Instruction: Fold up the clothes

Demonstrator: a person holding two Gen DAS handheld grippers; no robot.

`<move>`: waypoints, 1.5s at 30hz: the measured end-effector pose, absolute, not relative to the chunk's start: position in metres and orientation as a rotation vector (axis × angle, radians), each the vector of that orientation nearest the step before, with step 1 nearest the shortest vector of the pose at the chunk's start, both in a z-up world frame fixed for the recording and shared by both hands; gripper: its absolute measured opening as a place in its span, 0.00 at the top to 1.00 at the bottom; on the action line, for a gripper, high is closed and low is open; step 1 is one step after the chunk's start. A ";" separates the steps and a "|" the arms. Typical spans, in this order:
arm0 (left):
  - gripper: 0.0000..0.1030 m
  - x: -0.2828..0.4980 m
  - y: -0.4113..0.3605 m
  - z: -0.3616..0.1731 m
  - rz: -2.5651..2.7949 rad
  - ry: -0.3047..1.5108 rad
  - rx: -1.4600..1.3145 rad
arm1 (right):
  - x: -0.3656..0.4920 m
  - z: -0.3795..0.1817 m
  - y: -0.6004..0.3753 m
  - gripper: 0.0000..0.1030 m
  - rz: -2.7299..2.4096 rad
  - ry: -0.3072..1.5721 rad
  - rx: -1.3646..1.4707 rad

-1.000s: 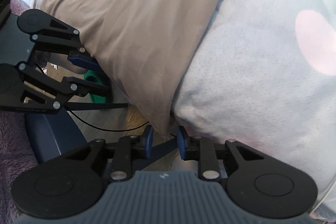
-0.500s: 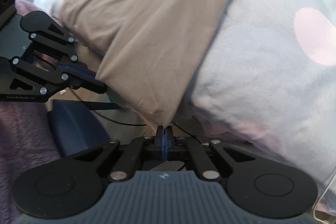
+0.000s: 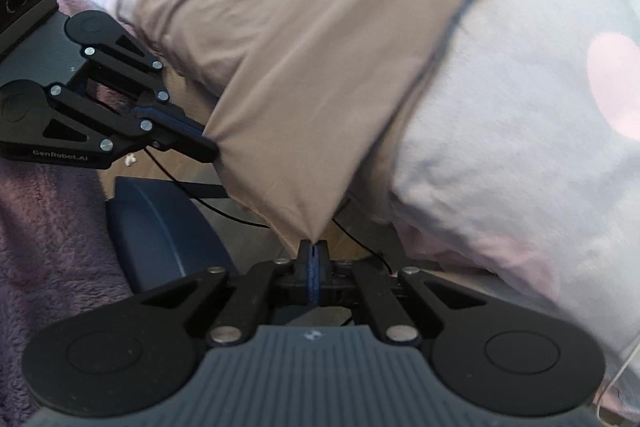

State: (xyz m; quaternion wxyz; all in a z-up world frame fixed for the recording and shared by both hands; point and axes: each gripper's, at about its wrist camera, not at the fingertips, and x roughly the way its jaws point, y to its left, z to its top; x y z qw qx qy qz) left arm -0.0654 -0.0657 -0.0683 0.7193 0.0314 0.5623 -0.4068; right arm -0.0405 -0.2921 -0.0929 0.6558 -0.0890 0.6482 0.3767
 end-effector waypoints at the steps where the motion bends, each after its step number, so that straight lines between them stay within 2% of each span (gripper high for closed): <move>1: 1.00 -0.065 -0.067 -0.071 -0.902 1.260 0.078 | -0.041 -0.093 -0.293 0.99 0.850 1.471 -0.209; 5: 0.99 -0.066 -0.065 -0.077 -0.891 1.314 0.101 | -0.043 -0.099 -0.294 0.99 0.844 1.498 -0.223; 6: 0.98 -0.065 -0.064 -0.075 -0.877 1.314 0.098 | -0.043 -0.101 -0.295 0.94 0.840 1.506 -0.230; 8: 0.90 -0.062 -0.057 -0.069 -0.846 1.308 0.074 | -0.043 -0.099 -0.296 0.94 0.828 1.499 -0.239; 11: 0.87 -0.057 -0.043 -0.056 -0.799 1.271 0.036 | -0.042 -0.092 -0.300 0.93 0.816 1.471 -0.245; 16: 0.87 -0.051 -0.023 -0.034 -0.728 1.207 0.004 | -0.034 -0.064 -0.296 0.78 0.814 1.400 -0.297; 28: 0.87 -0.007 0.049 0.018 -0.467 1.091 0.021 | 0.016 -0.021 -0.239 0.78 0.837 1.225 -0.409; 37: 0.87 0.041 0.160 0.042 -0.201 1.021 -0.022 | 0.028 -0.032 -0.175 0.77 0.845 1.186 -0.454; 42: 0.87 0.069 0.227 0.036 -0.028 0.998 -0.072 | 0.045 -0.032 -0.156 0.77 0.797 1.139 -0.471; 45: 0.85 0.077 0.263 0.034 0.064 0.978 -0.106 | 0.061 -0.033 -0.146 0.72 0.745 1.126 -0.464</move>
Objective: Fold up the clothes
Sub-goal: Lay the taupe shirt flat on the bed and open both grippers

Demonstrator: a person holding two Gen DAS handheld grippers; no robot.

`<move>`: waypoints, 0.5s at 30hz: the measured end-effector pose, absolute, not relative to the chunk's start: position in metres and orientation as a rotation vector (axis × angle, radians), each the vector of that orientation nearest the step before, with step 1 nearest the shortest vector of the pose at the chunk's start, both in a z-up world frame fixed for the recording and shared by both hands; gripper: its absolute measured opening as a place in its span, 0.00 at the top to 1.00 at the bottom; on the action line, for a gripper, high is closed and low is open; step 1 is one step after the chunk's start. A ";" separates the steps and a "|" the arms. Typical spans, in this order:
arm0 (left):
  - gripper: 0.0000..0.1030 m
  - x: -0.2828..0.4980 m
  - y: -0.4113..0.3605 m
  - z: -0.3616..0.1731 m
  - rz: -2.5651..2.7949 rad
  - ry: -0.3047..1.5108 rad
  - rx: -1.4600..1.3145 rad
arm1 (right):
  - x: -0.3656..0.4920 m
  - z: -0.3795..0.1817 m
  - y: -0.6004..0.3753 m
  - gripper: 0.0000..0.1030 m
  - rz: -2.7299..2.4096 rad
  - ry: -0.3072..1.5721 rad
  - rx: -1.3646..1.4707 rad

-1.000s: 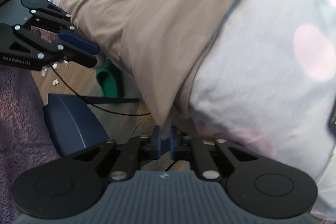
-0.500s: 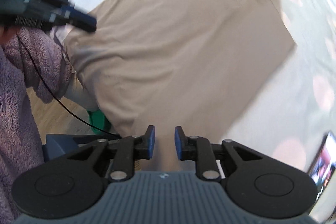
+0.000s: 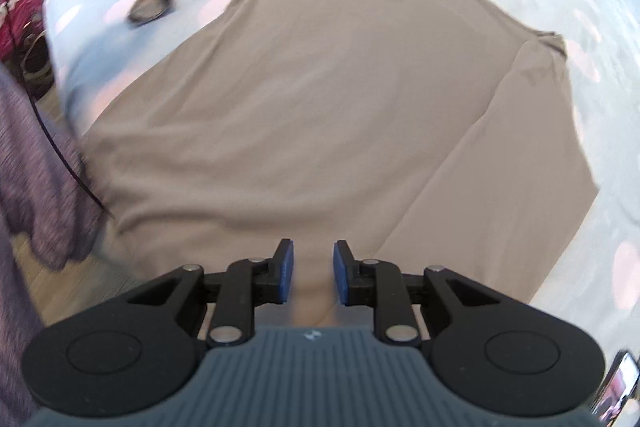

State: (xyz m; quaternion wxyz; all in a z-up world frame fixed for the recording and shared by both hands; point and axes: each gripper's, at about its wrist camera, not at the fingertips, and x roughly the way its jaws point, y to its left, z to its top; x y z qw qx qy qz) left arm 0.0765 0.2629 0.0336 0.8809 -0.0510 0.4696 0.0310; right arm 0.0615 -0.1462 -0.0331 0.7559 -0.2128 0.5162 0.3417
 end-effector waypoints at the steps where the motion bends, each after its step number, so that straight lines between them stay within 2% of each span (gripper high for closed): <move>1: 0.83 0.078 0.271 0.031 0.083 0.975 -0.123 | 0.067 -0.033 -0.143 0.70 0.729 1.122 -0.461; 6: 0.74 0.085 0.304 0.016 0.145 0.987 -0.208 | 0.083 -0.044 -0.123 0.70 0.660 1.101 -0.406; 10: 0.73 0.089 0.305 -0.008 0.155 1.053 -0.216 | 0.078 -0.050 -0.110 0.69 0.662 1.068 -0.333; 12: 0.78 0.090 0.301 -0.019 0.139 1.086 -0.209 | 0.073 -0.054 -0.105 0.69 0.664 1.058 -0.308; 13: 0.86 0.091 0.300 -0.024 0.132 1.102 -0.203 | 0.070 -0.055 -0.103 0.69 0.672 1.048 -0.322; 14: 0.90 0.092 0.297 -0.028 0.128 1.123 -0.192 | 0.066 -0.056 -0.101 0.69 0.680 1.038 -0.340; 15: 0.91 0.092 0.295 -0.032 0.131 1.137 -0.179 | 0.062 -0.057 -0.099 0.69 0.689 1.027 -0.359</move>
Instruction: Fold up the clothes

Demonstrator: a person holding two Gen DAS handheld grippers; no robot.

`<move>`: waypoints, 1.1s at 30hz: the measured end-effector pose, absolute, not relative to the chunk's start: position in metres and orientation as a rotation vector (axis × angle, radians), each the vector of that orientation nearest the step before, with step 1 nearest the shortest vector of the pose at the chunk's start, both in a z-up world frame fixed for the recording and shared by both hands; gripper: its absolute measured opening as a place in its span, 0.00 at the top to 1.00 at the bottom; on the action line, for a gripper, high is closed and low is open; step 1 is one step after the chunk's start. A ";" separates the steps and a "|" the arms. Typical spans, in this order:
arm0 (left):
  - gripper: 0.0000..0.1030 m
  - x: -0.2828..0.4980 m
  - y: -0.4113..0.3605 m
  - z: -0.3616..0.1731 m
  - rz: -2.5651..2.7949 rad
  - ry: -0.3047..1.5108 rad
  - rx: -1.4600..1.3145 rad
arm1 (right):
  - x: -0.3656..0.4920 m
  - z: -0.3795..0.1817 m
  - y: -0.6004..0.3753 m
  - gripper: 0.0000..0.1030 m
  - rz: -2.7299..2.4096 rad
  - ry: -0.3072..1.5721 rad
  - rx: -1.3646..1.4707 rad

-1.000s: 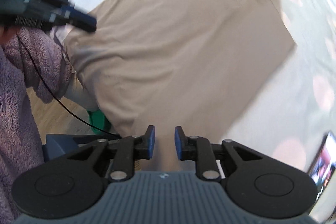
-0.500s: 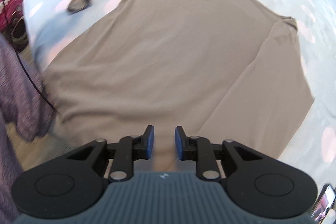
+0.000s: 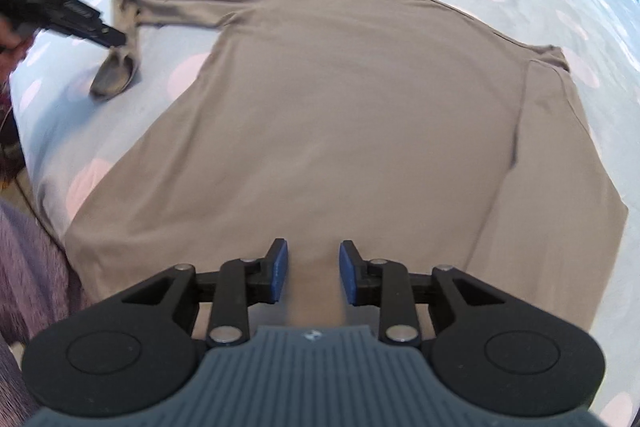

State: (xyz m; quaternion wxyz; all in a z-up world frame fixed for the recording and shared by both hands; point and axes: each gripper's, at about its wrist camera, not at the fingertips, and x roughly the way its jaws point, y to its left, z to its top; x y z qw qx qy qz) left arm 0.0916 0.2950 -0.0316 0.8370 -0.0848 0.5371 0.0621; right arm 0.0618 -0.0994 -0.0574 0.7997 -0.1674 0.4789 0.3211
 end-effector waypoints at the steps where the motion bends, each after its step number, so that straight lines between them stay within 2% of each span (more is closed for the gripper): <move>1: 0.95 0.092 0.293 -0.034 0.139 1.149 -0.168 | 0.058 -0.057 -0.099 0.69 0.694 1.016 -0.379; 3: 1.00 0.092 0.293 -0.036 0.165 1.162 -0.151 | 0.054 -0.056 -0.102 0.69 0.693 1.005 -0.391; 6: 1.00 0.089 0.293 -0.027 0.194 1.123 -0.155 | 0.052 -0.054 -0.110 0.69 0.690 1.008 -0.367; 16: 1.00 0.060 0.216 0.087 -0.107 0.782 -0.172 | 0.038 -0.038 -0.128 0.69 0.671 0.963 -0.329; 20: 1.00 0.057 0.165 0.114 -0.298 0.733 -0.125 | 0.033 -0.029 -0.136 0.69 0.652 0.937 -0.330; 25: 1.00 0.054 0.109 0.108 -0.466 0.777 -0.036 | 0.029 -0.022 -0.151 0.68 0.615 0.921 -0.303; 33: 1.00 0.052 0.043 0.058 -0.599 0.938 0.115 | 0.022 -0.021 -0.160 0.69 0.629 0.923 -0.293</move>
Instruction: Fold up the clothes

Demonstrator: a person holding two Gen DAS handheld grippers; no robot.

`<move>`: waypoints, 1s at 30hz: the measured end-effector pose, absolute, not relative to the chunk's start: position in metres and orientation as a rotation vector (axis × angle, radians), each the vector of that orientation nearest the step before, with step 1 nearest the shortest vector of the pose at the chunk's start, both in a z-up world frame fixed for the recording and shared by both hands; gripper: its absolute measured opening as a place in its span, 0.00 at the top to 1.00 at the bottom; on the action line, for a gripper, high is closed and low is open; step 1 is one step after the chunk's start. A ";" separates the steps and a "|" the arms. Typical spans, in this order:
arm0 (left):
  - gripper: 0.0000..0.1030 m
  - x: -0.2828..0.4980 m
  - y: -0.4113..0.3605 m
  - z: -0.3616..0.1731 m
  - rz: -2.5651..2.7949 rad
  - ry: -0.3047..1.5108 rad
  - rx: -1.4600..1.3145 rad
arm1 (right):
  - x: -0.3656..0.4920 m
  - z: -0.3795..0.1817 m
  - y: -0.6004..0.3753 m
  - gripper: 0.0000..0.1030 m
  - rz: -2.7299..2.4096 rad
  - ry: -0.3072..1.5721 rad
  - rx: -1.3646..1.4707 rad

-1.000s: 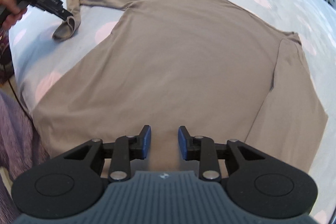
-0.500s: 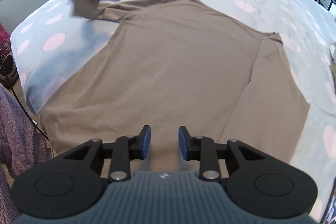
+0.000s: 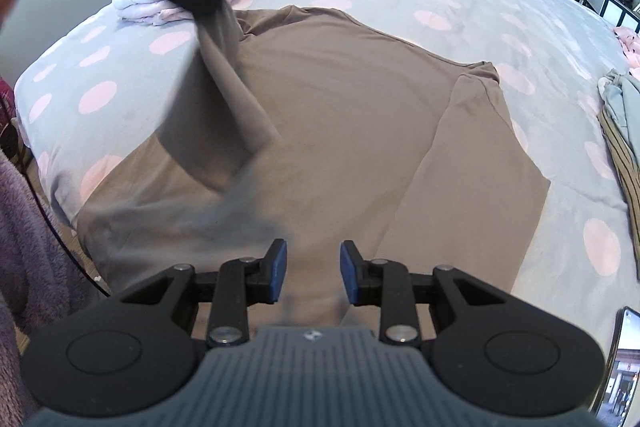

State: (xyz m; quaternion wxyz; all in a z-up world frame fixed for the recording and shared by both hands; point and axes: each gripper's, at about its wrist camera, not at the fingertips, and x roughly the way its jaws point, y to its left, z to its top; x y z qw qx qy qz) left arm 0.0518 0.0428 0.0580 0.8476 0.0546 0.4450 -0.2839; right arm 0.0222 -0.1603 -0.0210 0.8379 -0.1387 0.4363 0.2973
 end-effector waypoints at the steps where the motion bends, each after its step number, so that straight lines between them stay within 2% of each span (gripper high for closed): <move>1: 1.00 0.049 0.037 0.050 -0.608 0.962 0.138 | 0.021 -0.022 -0.160 0.69 0.631 0.925 -0.297; 6: 1.00 0.044 0.014 0.019 -0.638 1.040 0.225 | 0.018 -0.025 -0.161 0.69 0.642 0.935 -0.317; 15: 1.00 0.041 0.003 0.012 -0.675 1.032 0.256 | 0.015 -0.026 -0.164 0.66 0.633 0.940 -0.328; 19: 0.83 0.040 0.006 0.014 -0.660 1.021 0.244 | 0.017 -0.027 -0.166 0.66 0.619 0.945 -0.329; 30: 0.76 0.041 0.056 0.029 -0.517 0.977 0.149 | 0.013 -0.022 -0.166 0.66 0.616 0.922 -0.316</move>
